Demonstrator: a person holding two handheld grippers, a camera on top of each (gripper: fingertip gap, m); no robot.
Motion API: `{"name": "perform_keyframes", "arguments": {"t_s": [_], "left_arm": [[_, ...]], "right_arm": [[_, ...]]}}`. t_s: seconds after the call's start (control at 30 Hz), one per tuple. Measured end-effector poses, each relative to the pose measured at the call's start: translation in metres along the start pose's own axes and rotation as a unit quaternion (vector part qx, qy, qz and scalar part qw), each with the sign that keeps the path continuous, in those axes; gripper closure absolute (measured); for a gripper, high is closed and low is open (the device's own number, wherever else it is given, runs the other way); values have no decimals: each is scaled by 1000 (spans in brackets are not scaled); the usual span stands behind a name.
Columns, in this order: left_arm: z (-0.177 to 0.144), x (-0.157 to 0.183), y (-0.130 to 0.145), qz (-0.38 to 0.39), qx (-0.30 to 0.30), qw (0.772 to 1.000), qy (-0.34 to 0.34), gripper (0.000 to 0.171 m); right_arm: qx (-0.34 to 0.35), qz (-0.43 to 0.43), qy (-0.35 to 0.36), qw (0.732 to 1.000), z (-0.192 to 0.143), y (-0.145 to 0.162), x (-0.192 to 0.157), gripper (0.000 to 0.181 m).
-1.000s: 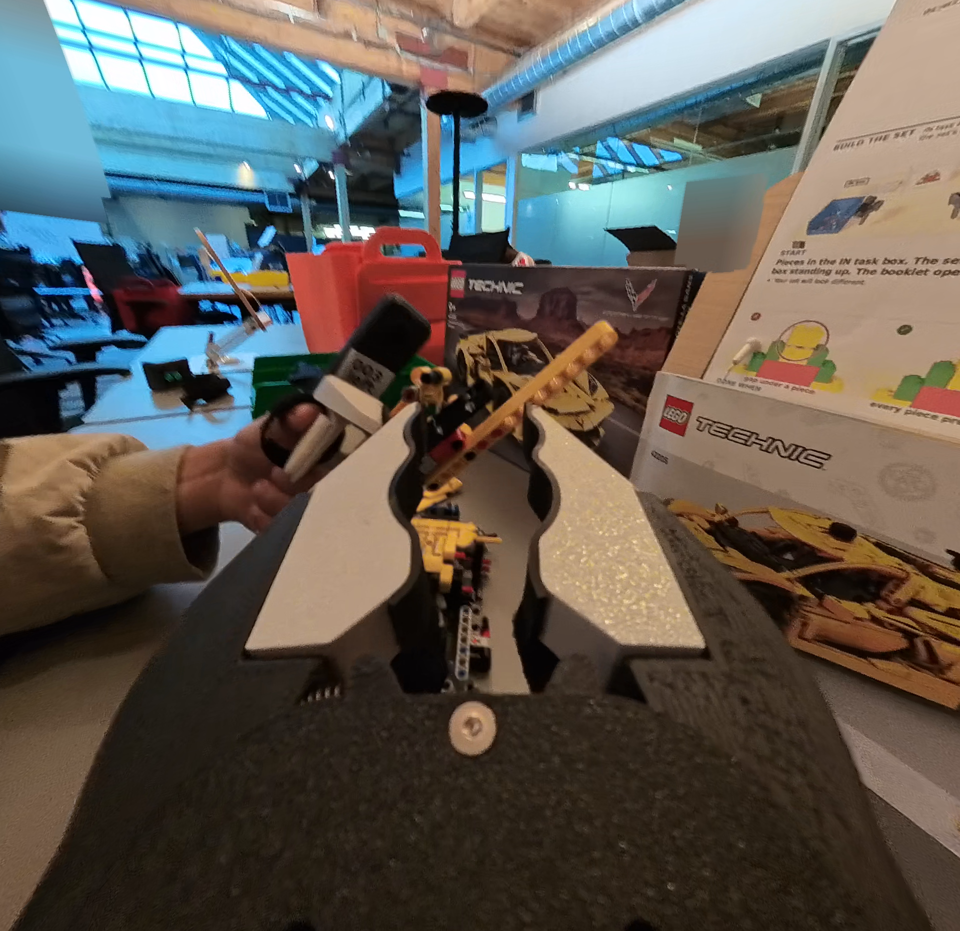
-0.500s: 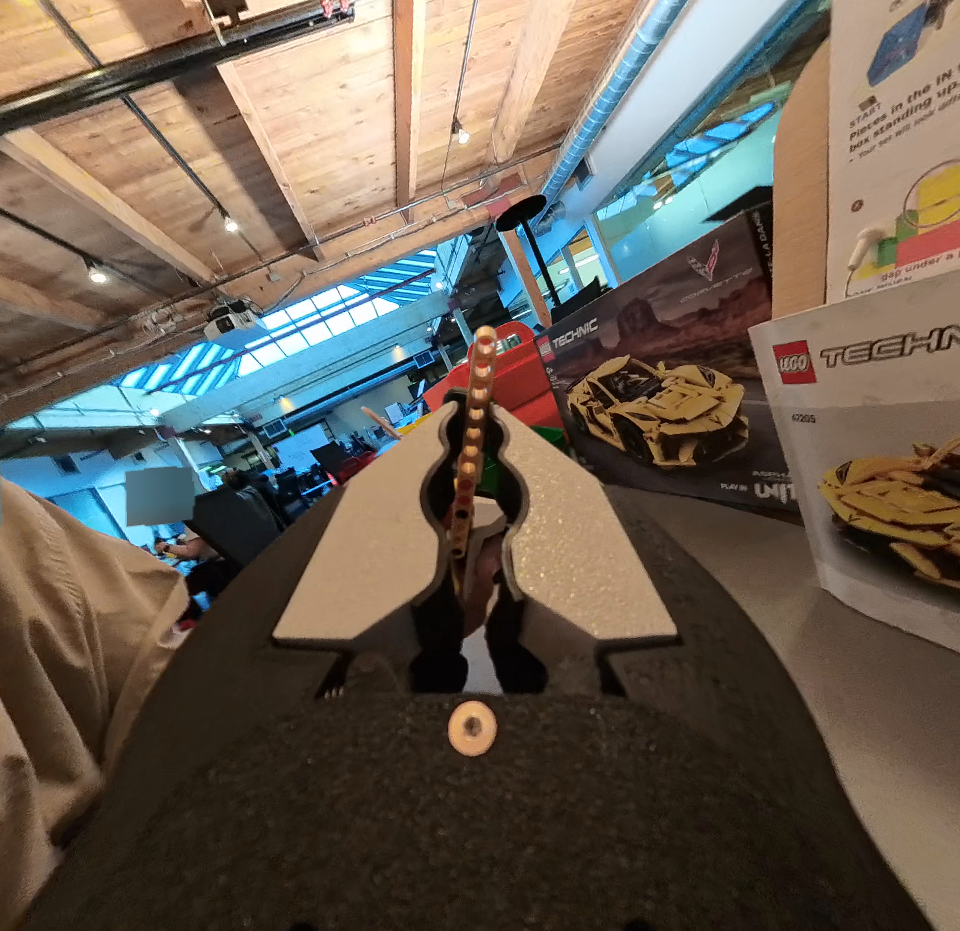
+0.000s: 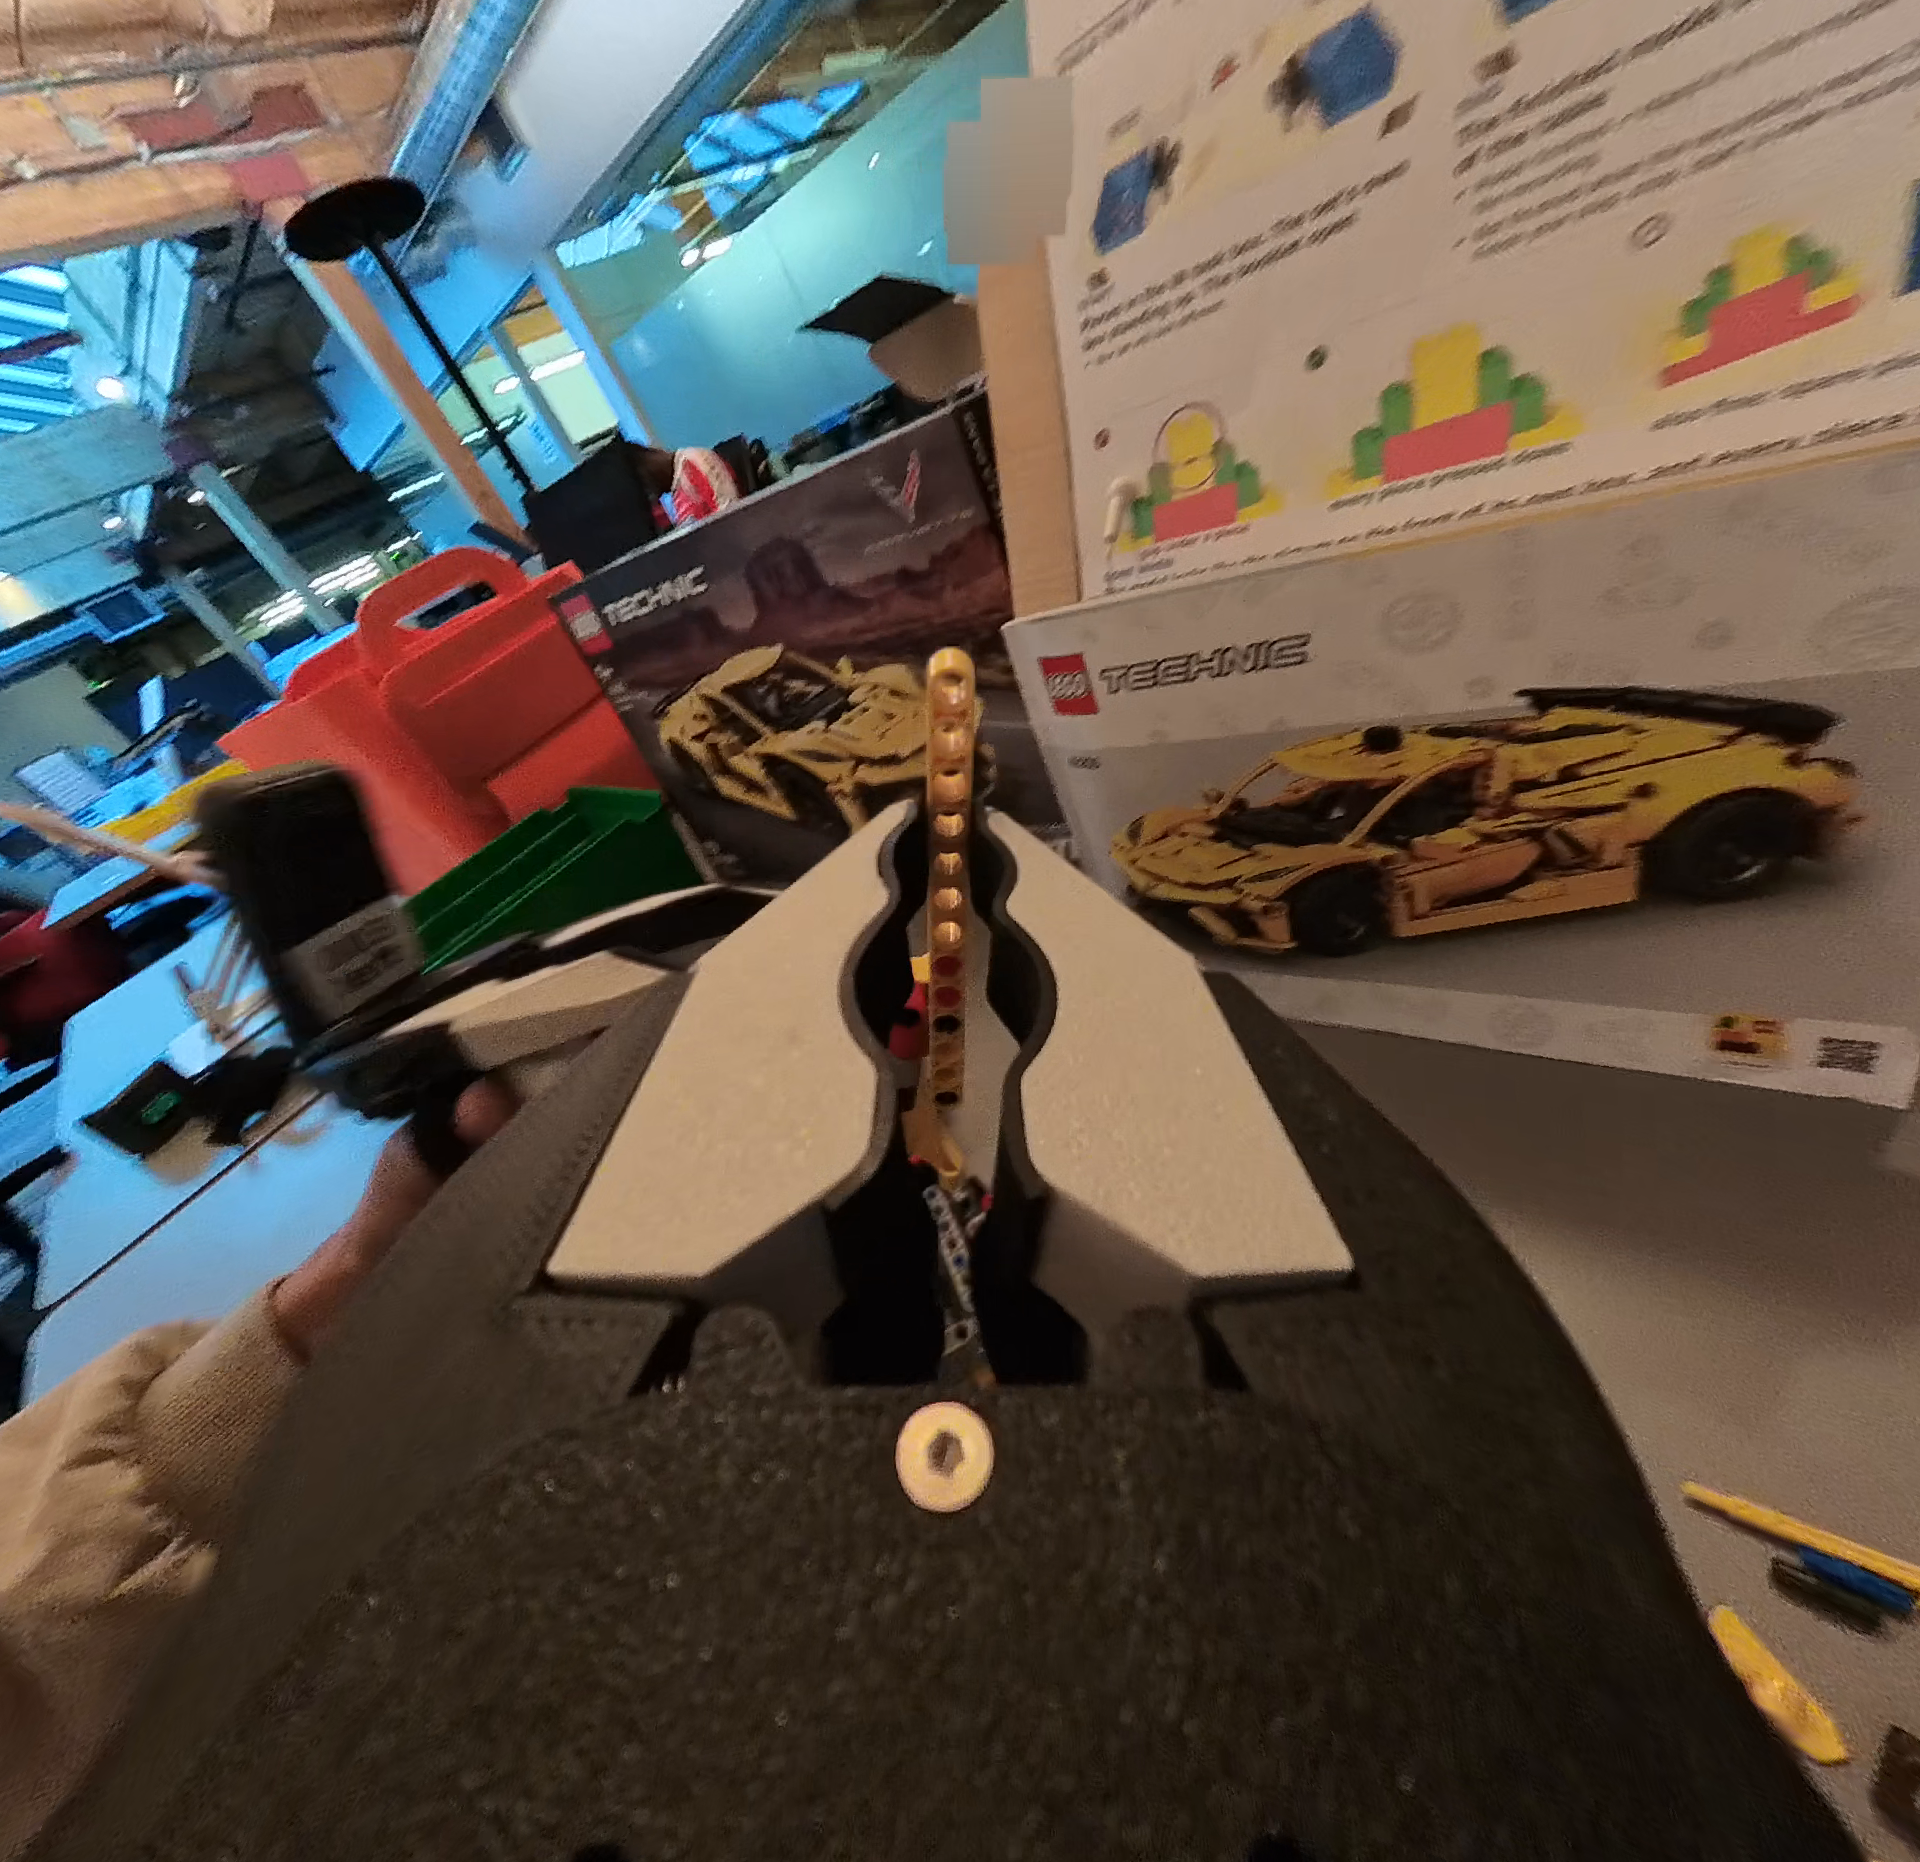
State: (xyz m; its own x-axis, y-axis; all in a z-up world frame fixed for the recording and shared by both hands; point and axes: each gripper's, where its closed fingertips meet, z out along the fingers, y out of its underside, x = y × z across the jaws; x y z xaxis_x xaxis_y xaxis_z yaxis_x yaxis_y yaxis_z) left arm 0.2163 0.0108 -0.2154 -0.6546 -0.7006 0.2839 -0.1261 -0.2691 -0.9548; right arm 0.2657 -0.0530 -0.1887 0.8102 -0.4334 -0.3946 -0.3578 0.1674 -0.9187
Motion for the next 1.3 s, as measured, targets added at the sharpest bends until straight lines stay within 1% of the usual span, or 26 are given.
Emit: {"name": "perform_keyframes", "arguments": {"t_s": [0.03,0.07,0.1,0.17,0.2,0.27,0.3,0.37,0.43,0.5,0.6,0.7,0.8,0.87,1.0,1.07,1.13,1.17,1.23,1.27,1.3], "left_arm": [[0,7,-3,53,3,998,-14,134],[2,18,-4,100,2,995,-12,148],[6,29,0,137,-6,990,-5,155],[20,34,16,169,-44,984,-34,156],[27,35,25,184,-62,980,-47,150],[36,24,38,205,-84,970,-102,145],[39,21,41,210,-86,967,-118,140],[39,14,39,218,-74,961,-151,141],[39,14,41,212,-80,963,-146,141],[36,7,40,211,-80,961,-159,142],[31,-3,38,193,-83,963,-166,151],[26,-6,33,172,-75,970,-155,159],[23,-6,33,181,-84,970,-141,159],[23,-4,35,186,-89,970,-131,160],[23,-2,37,206,-99,965,-131,162],[25,1,39,167,-101,975,-110,163],[25,8,36,85,-77,991,-65,163],[25,10,34,44,-68,996,-41,164],[21,19,26,-23,-38,999,22,165],[18,26,19,-61,-19,996,61,165],[15,28,12,-97,1,992,86,165]], "right_arm": [[13,-8,8,1000,-2,-3,3,175],[23,-15,19,999,-2,-5,6,175],[33,-25,37,998,-2,-6,11,175],[40,-57,56,996,0,-4,12,175],[36,-57,53,996,3,-1,10,175],[31,-30,29,999,9,6,3,175],[31,-16,24,999,11,9,1,175],[24,-23,27,999,15,16,1,175],[7,-21,20,1000,20,23,0,175],[-3,-12,13,1000,23,28,-2,175],[-24,-20,-1,1000,25,33,-7,176],[-40,-23,-15,999,25,34,-13,175],[-55,-40,-21,997,23,35,-17,175],[-63,-31,-28,997,23,35,-19,175],[-63,6,-39,997,23,36,-16,176],[-47,9,-66,997,25,34,-17,174],[-11,6,-134,991,25,30,-27,157],[1,13,-170,985,24,29,-31,150],[14,34,-240,970,19,29,-36,150],[18,45,-278,959,14,29,-39,156],[15,54,-310,949,11,31,-40,152]]}}
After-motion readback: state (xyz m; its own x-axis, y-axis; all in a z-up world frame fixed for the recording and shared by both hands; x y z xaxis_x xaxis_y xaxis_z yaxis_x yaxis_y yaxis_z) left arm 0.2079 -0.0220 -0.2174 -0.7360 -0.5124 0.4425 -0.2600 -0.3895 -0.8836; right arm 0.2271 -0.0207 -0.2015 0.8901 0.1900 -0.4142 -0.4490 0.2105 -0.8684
